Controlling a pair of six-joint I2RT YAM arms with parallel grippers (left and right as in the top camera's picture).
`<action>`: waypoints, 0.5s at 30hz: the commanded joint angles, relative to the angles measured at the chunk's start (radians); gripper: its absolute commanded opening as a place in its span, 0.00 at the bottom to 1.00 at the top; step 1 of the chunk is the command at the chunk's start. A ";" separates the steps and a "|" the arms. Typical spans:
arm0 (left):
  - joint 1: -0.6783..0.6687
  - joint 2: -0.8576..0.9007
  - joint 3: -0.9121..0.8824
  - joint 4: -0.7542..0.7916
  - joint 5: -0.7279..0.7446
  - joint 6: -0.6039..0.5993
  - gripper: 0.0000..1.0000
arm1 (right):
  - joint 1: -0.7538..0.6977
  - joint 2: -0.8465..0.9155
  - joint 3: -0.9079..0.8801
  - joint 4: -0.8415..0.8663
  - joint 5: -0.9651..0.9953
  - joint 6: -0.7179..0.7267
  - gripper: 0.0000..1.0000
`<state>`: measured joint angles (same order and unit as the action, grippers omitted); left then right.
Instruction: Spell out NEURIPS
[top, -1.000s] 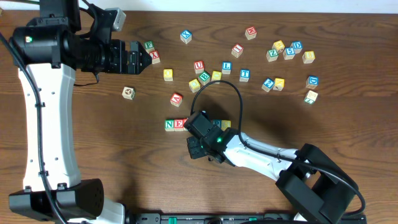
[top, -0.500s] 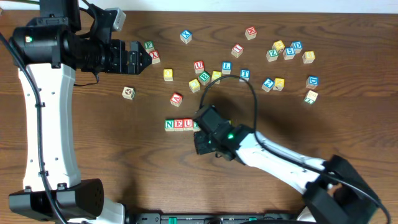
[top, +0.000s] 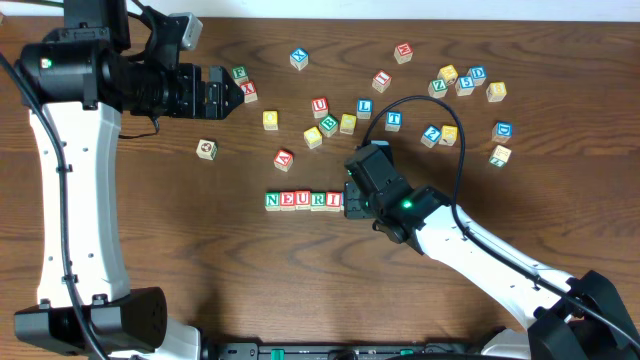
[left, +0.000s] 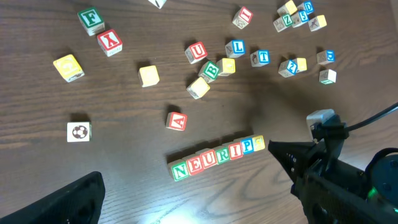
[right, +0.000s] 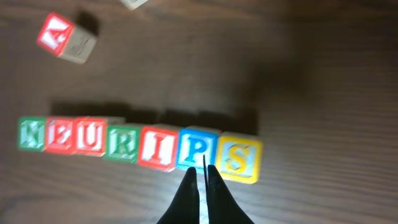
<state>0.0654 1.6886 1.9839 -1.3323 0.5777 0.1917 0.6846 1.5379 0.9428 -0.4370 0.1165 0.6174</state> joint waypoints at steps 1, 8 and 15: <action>0.003 -0.008 0.016 -0.002 0.009 0.014 0.98 | -0.005 -0.012 0.006 0.004 0.124 -0.013 0.01; 0.003 -0.008 0.016 -0.002 0.009 0.014 0.98 | -0.005 0.027 0.006 0.058 0.142 -0.012 0.01; 0.003 -0.008 0.016 -0.002 0.009 0.014 0.98 | -0.011 0.137 0.006 0.119 0.050 -0.013 0.01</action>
<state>0.0654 1.6886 1.9839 -1.3319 0.5777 0.1917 0.6846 1.6241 0.9428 -0.3313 0.2131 0.6167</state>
